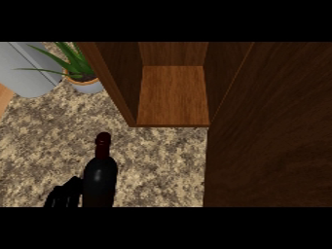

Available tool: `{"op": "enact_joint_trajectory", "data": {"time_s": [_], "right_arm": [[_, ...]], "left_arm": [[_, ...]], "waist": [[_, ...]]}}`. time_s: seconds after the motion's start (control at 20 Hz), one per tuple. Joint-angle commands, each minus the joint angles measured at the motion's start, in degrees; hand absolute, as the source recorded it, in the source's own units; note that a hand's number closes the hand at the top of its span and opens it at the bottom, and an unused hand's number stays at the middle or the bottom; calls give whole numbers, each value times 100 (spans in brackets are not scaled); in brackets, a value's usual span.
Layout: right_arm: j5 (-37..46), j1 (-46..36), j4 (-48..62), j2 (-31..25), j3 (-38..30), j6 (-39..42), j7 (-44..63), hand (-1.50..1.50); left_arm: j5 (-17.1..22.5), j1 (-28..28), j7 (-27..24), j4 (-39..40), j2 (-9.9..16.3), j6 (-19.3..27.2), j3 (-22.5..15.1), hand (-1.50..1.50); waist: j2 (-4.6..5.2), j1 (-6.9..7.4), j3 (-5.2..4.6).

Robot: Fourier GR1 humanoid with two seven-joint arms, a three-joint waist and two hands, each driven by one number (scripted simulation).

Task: Pick up the wine, place it into the cabinet and close the cabinet

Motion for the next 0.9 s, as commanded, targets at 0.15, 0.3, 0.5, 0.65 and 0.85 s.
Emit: {"op": "enact_joint_trajectory", "data": {"time_s": [0.15,0.3,0.5,0.65,0.85], "right_arm": [[368,226,-34,194,319,42,-232,-150],[-98,-58,-7,-100,-54,37,148,-150],[-232,-125,-93,-77,-127,-49,237,-150],[-176,-233,165,-129,-215,6,114,-150],[-264,16,-184,-63,-112,21,225,-150]], "left_arm": [[51,590,1167,-2102,-271,723,-455,150],[94,683,1572,-2669,-416,900,-667,150],[44,168,2106,-3046,-506,1359,-598,150],[-304,-36,2162,-3089,-748,1728,-793,150],[-42,-459,2761,-3220,-772,2042,-785,150]], "waist": [[-1,-2,-3],[1,-7,-4],[4,-21,-6],[8,-20,-7],[6,-31,-8]]}}
